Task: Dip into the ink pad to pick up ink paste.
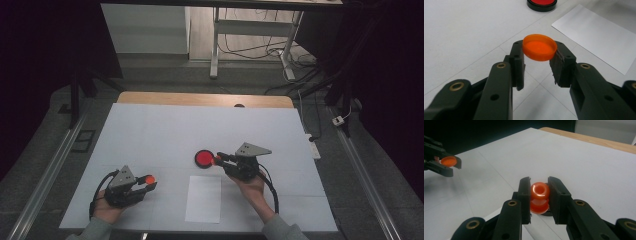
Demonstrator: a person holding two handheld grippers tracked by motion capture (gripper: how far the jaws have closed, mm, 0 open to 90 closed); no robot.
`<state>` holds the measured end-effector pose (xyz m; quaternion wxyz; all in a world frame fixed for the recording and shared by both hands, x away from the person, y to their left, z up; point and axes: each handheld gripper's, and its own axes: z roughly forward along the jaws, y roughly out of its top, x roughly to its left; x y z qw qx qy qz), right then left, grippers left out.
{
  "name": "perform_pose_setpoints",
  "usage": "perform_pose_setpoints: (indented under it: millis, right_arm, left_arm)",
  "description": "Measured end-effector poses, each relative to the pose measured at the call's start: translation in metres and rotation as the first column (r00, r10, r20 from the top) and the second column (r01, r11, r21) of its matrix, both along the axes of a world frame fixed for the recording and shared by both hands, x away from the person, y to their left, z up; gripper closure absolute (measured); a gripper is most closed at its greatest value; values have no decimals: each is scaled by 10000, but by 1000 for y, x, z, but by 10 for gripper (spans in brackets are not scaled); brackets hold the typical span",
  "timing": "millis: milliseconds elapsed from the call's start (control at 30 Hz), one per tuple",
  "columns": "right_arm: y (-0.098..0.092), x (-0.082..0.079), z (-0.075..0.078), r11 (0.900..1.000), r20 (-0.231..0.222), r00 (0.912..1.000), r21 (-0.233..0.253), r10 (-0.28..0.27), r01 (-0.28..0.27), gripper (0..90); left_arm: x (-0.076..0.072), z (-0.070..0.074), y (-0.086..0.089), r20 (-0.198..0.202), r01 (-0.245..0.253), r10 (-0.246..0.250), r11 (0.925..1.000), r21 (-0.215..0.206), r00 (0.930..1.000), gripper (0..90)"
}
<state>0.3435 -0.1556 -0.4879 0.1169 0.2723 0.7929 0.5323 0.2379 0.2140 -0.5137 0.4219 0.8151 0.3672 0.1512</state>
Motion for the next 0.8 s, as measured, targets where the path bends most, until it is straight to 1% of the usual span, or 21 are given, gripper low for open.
perform_pose_setpoints:
  millis: [333,567,800]
  right_arm:
    - [7,10,3,10000,65,10000,8,61,-61,718]
    - [15,18,-2,9998,-43,10000,-219,24,-25,718]
    - [27,26,-7,9987,-53,9999,-497,145,-147,718]
  left_arm:
    - [1,0,-1,-3,-23,23,10000,-30,10000,649]
    - [1,-1,-1,-18,-16,16,10000,-44,10000,648]
    - [1,-1,1,-33,-46,46,10000,-55,10000,649]
